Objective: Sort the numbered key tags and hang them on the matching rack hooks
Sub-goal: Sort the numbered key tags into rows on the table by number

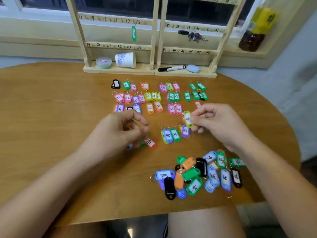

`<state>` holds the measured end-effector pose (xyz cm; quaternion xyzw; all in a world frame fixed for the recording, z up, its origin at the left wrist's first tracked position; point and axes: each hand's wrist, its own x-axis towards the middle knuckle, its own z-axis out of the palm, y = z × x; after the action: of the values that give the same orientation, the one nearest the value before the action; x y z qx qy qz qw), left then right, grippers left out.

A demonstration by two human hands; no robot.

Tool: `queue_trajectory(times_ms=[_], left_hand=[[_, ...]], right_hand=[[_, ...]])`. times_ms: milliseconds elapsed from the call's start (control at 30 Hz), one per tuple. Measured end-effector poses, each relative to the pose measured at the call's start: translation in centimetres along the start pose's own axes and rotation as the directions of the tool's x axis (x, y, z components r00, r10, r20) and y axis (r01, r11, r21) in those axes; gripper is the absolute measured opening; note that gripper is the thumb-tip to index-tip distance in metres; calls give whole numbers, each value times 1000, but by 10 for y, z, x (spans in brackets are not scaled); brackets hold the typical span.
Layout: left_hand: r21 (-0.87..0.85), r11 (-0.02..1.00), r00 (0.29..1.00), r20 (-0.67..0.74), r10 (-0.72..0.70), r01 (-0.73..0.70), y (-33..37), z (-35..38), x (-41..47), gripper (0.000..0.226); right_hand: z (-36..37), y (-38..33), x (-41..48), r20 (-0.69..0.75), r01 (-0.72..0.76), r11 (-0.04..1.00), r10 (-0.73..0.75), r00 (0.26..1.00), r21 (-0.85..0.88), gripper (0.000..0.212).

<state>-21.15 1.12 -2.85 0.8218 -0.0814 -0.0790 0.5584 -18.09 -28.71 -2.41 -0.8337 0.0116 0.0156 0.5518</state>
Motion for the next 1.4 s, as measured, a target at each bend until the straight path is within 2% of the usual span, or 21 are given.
queue_trajectory(times_ms=[167,300,433,567,700,833,967,1100,1233,1400], left_hand=[[95,994,999,17,49,-51,0,26,-14,2],[155,983,994,-26,105,-100,-5,36,-23,3],[173,978,990,-46,131,-121,-8,41,-33,4],[228,963,988,-25,151,-142,-10,46,-43,8],[255,953,985,8,170,-167,-10,54,-48,12],[257,942,976,38,214,-217,-2,69,-41,15],[267,917,955,89,281,-295,18,94,-23,15],[303,879,928,171,330,-368,44,125,3,12],[387,820,901,282,331,-422,57,154,38,11],[521,695,865,368,341,-495,60,187,80,26]], right_hand=[[-22,19,-9,-44,-28,990,22,999,-141,11],[-22,30,-12,-74,-56,973,40,996,-224,13],[-16,36,-9,-111,-51,933,12,994,-357,16],[-14,36,-11,-110,-34,911,-12,994,-412,18],[-44,32,-25,-179,-30,871,-66,982,-489,13],[-89,43,-54,-240,-123,807,-24,970,-578,11],[-117,65,-76,-300,-243,777,73,951,-581,14],[-124,79,-87,-327,-298,772,124,937,-561,29],[-121,78,-92,-314,-287,793,128,941,-537,33],[-113,79,-94,-293,-212,796,45,955,-568,26]])
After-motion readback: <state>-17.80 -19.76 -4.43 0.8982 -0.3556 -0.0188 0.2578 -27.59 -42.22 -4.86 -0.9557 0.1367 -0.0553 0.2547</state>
